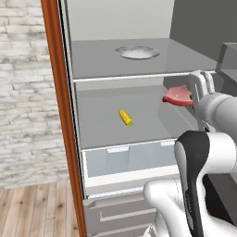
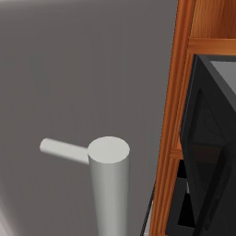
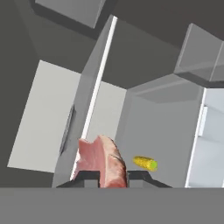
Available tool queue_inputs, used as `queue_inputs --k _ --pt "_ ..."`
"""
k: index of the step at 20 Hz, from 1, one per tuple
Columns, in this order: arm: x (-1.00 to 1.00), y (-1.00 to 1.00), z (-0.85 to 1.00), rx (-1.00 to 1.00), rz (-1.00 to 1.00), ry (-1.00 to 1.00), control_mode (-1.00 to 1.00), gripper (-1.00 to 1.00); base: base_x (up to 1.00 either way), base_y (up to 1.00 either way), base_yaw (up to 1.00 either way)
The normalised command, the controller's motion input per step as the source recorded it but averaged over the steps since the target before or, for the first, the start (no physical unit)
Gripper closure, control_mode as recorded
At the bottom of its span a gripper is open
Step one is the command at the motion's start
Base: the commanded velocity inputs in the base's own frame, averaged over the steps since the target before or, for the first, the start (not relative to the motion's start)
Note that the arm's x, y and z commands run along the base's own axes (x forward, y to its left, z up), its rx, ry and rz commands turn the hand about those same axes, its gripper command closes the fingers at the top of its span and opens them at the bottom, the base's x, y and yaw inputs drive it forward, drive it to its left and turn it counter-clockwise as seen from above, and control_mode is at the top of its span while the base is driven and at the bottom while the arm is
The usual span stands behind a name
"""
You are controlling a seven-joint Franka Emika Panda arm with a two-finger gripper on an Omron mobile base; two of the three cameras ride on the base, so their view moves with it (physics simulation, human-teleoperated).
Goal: Transport the steak from the fridge to the microwave and turn on the microwave.
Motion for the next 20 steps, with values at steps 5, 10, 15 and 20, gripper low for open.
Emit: queue_inputs --k 5,10,15,20 --pt "0.00 0.00 0.00 0.00 0.00 0.00 1.00 1.00 -0.13 0.04 0.01" --pt "0.00 0.00 0.00 0.00 0.00 0.00 1.00 1.00 -0.21 0.19 0.16" --pt "0.00 0.00 0.00 0.00 0.00 0.00 1.00 1.00 -0.26 0.36 0.22" --pt "0.00 0.00 0.00 0.00 0.00 0.00 1.00 1.00 -0.28 0.52 0.31"
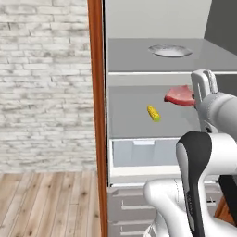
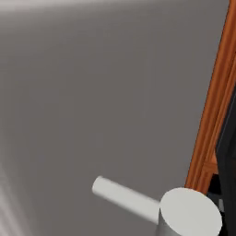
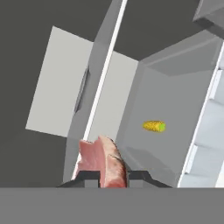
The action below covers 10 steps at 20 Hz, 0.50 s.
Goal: Transport the steak from the fridge to the microwave and turn on the microwave.
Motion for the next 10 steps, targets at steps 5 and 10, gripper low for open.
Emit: queue_inputs --k 5,10 --pt "0.00 0.00 0.00 0.00 0.00 0.00 1.00 1.00 -0.23 0.50 0.34" --pt "0.00 0.00 0.00 0.00 0.00 0.00 1.00 1.00 -0.08 0.48 0.36"
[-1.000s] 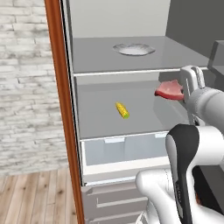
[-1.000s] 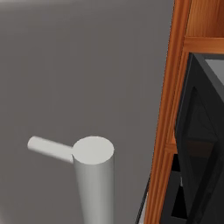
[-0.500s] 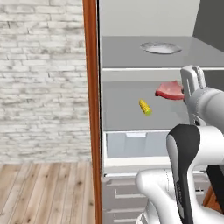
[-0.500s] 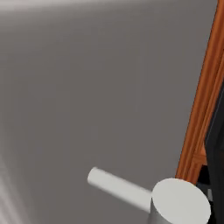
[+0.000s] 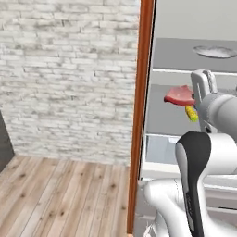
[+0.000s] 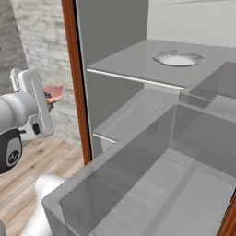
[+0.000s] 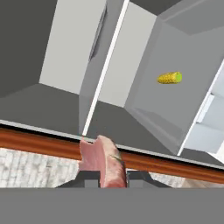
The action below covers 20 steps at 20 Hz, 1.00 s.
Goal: Transport the steak from the fridge to the microwave and turn on the microwave.
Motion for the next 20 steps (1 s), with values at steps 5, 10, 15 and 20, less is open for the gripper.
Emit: queue_inputs --k 5,10,15,20 --pt "0.00 0.00 0.00 0.00 0.00 0.00 1.00 1.00 -0.01 0.45 0.38" --pt "0.00 0.00 0.00 0.00 0.00 0.00 1.00 1.00 0.00 0.40 0.38" --pt "0.00 0.00 0.00 0.00 0.00 0.00 1.00 1.00 0.00 0.37 0.39" --pt "0.00 0.00 0.00 0.00 0.00 0.00 1.00 1.00 0.00 0.34 0.41"
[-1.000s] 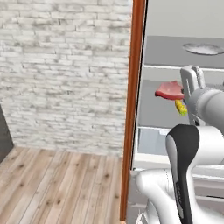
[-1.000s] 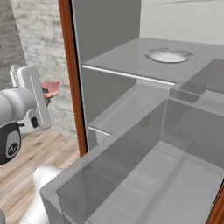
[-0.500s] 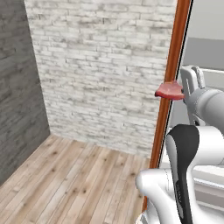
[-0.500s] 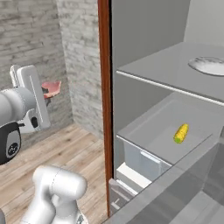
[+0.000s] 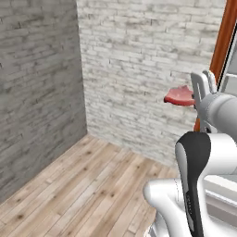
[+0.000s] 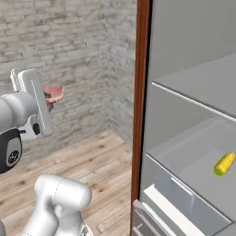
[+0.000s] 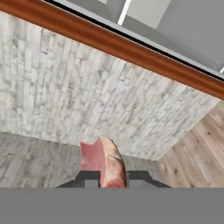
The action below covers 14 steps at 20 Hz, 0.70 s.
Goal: Transport the steak from the fridge to the microwave and turn on the microwave.
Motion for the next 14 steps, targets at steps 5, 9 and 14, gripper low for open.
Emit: queue_inputs --k 5,9,14 --pt "0.00 0.00 0.00 0.00 0.00 0.00 1.00 1.00 0.00 0.37 0.41" --pt "0.00 0.00 0.00 0.00 0.00 0.00 1.00 1.00 0.00 0.39 0.42" --pt "0.00 0.00 0.00 0.00 0.00 0.00 1.00 1.00 0.00 0.47 0.44"
